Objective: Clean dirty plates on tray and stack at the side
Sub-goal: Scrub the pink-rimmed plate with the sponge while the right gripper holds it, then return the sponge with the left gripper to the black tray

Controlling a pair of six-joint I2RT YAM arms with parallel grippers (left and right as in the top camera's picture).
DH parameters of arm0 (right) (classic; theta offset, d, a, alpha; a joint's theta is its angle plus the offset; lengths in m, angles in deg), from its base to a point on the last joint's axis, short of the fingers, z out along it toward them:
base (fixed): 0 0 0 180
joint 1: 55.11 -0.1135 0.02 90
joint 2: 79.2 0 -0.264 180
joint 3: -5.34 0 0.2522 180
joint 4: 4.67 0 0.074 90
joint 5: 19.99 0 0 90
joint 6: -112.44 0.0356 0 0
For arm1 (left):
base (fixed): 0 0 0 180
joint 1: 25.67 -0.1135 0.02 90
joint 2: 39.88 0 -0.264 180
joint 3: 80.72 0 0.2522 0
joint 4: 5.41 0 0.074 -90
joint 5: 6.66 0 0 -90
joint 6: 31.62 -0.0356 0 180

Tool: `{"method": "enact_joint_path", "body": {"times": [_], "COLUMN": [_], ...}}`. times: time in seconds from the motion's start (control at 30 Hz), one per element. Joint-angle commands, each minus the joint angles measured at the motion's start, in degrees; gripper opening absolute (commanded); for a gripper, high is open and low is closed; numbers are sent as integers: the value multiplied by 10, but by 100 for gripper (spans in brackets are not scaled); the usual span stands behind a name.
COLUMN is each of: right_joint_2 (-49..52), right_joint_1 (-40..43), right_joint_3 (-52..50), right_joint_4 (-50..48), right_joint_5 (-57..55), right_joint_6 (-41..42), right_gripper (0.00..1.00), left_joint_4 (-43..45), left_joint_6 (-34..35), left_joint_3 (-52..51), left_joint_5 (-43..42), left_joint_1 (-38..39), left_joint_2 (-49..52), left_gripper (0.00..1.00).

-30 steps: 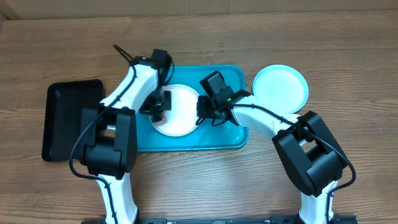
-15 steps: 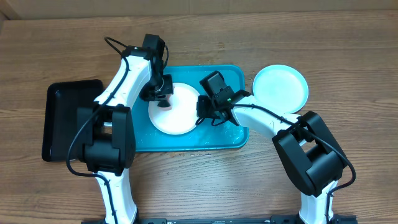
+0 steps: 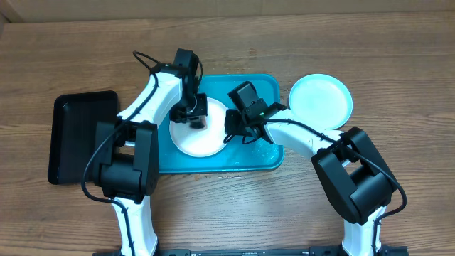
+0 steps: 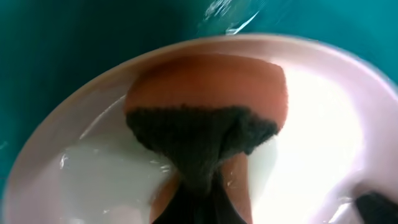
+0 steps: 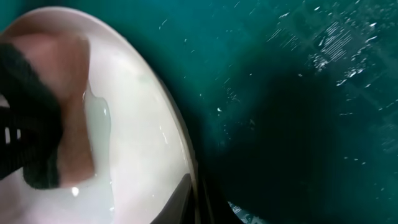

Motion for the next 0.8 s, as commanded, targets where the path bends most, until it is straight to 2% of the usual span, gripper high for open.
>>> {"method": "enact_joint_path", "body": {"times": [0.0,0.2,0.43,0.63,0.77], "right_joint_2": [5,5,5,5,5], "right_joint_1": [5,5,5,5,5], "right_joint_3": [-2,-2,-2,-2,-2], "right_joint_4": [0,0,0,1,2], "right_joint_5": [-8,-8,-8,-8,-8], "right_joint_6": [-2,-2,-2,-2,-2], "right_gripper": [6,6,6,6,6], "left_joint_4": [-49,-149,-244,-257,-260], "left_joint_6": [7,82,125,132,132], "left_joint_3": [-30,30,151,203,206], "left_joint_5": [140,267,342,335,334], "left_joint_1": [2,-5,-5,-21,-63], "left_joint_2": [10,10,9,0,-1], "left_gripper": [4,4,4,4,4]}}
